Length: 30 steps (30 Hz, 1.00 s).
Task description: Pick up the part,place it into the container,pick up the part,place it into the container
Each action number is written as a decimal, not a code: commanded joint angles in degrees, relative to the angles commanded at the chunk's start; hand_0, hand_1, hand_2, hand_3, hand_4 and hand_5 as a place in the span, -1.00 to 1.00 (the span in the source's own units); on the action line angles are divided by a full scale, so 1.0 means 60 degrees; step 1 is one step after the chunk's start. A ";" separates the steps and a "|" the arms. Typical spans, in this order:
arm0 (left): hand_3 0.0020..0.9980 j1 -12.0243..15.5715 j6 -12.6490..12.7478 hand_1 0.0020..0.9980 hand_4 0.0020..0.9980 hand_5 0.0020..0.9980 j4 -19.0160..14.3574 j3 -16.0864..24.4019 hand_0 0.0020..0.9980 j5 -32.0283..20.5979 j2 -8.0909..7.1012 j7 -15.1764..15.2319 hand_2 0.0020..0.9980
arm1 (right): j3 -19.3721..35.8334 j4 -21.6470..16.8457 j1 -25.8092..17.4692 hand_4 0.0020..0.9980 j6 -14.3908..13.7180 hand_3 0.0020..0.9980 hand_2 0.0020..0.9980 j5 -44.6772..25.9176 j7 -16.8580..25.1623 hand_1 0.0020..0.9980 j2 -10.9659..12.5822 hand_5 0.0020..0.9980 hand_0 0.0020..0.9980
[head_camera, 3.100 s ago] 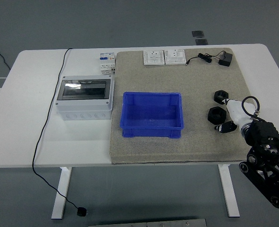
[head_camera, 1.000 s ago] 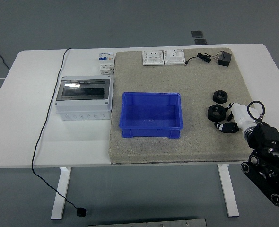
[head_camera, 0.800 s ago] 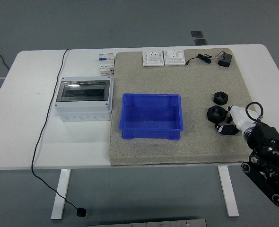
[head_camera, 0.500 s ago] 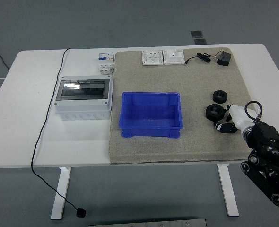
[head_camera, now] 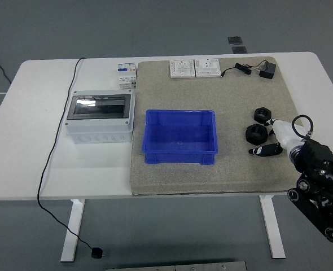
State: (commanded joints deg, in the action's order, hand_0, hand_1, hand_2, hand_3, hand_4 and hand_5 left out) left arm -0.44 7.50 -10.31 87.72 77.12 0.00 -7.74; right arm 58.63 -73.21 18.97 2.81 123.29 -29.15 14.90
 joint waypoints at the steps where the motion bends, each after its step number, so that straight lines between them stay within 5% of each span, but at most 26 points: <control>1: 0.24 0.0000 0.0001 0.34 0.37 0.02 0.0000 0.0001 0.47 0.0000 0.0000 0.0000 0.52 | -0.0017 -0.0038 0.0028 1.00 0.0013 0.60 0.53 0.0000 -0.0009 -0.29 0.0006 -0.05 -0.38; 17: 0.24 -0.0022 -0.0002 0.34 0.37 0.02 0.0000 0.0038 0.47 0.0067 0.0000 0.0007 0.52 | -0.0554 0.0777 0.0632 0.96 -0.0308 0.38 0.34 0.0262 -0.0104 -0.33 -0.0265 -0.09 -0.42; 18: 0.24 -0.0023 -0.0002 0.34 0.37 0.01 0.0000 0.0039 0.47 0.0066 0.0000 0.0008 0.52 | -0.0577 0.0783 0.0637 0.08 -0.0370 0.25 0.07 0.0333 -0.0087 -0.41 -0.0268 -0.76 -0.53; 23: 0.24 -0.0026 -0.0004 0.34 0.37 0.01 0.0000 0.0050 0.47 0.0087 0.0000 0.0006 0.52 | -0.0666 0.0793 0.0665 0.08 -0.0719 0.25 0.07 0.0587 0.0023 -0.41 -0.0282 -0.76 -0.53; 24: 0.24 -0.0026 -0.0005 0.34 0.37 0.01 0.0000 0.0049 0.47 0.0087 0.0000 0.0005 0.51 | -0.0690 0.0805 0.0668 -0.10 -0.0733 0.26 0.07 0.0611 0.0029 -0.42 -0.0285 -0.89 -0.52; 30: 0.23 -0.0028 -0.0006 0.34 0.37 0.01 0.0000 0.0051 0.47 0.0092 0.0000 0.0008 0.51 | -0.0831 0.0918 0.0668 -0.18 -0.0776 0.26 0.07 0.0690 0.0072 -0.41 -0.0307 -0.94 -0.52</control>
State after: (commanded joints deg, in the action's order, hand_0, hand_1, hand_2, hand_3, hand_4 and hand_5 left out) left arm -0.61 7.46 -10.31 88.03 77.67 0.00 -7.69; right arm 53.65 -67.70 22.98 -1.85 127.43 -28.72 13.06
